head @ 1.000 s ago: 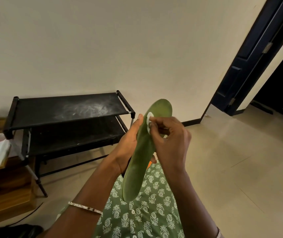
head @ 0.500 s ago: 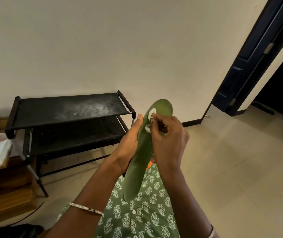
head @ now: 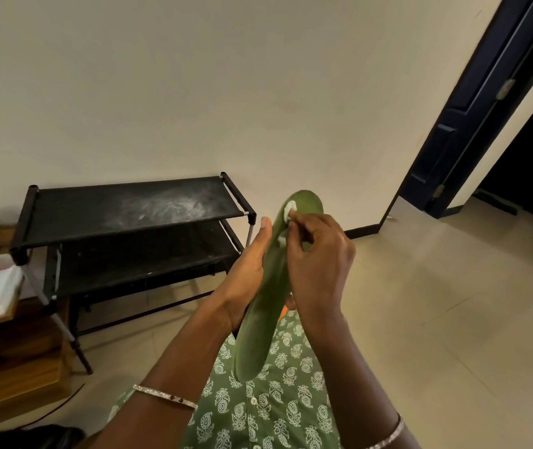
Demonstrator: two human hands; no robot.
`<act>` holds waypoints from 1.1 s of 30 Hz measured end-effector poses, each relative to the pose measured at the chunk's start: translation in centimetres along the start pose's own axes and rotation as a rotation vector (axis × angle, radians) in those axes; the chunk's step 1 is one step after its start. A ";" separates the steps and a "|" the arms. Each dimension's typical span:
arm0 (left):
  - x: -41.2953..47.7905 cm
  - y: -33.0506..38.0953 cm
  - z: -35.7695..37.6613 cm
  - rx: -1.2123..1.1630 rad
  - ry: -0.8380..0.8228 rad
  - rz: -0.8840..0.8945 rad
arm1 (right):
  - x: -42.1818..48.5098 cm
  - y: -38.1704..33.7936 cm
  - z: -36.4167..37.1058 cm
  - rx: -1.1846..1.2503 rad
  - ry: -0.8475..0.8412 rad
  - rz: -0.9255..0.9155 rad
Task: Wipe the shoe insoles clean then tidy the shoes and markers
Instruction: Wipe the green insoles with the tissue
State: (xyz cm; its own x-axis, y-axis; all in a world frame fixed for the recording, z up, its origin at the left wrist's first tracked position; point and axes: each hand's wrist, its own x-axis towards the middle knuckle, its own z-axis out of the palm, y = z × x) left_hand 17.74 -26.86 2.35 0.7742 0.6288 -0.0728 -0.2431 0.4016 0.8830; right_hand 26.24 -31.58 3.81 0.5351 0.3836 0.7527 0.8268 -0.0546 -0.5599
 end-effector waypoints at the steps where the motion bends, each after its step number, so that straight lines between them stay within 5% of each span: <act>1: 0.0 0.0 0.0 -0.015 0.001 0.001 | -0.1 0.0 0.0 -0.005 -0.004 -0.005; 8: 0.2 0.3 -0.6 -0.040 0.013 0.001 | -5.4 -1.4 -0.2 0.005 -0.061 -0.061; 22: -0.1 -0.1 0.1 -0.025 -0.013 0.016 | -2.1 0.2 -0.6 -0.030 -0.012 -0.067; 33: 0.6 0.2 -0.6 -0.102 0.012 -0.040 | -4.8 -0.5 -3.1 0.083 -0.386 -0.022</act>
State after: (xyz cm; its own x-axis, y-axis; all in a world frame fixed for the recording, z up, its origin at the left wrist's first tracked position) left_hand 17.80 -25.98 2.16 0.7775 0.6187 -0.1128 -0.2710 0.4914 0.8277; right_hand 23.77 -36.24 1.58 0.3999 0.7033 0.5878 0.8120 0.0256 -0.5831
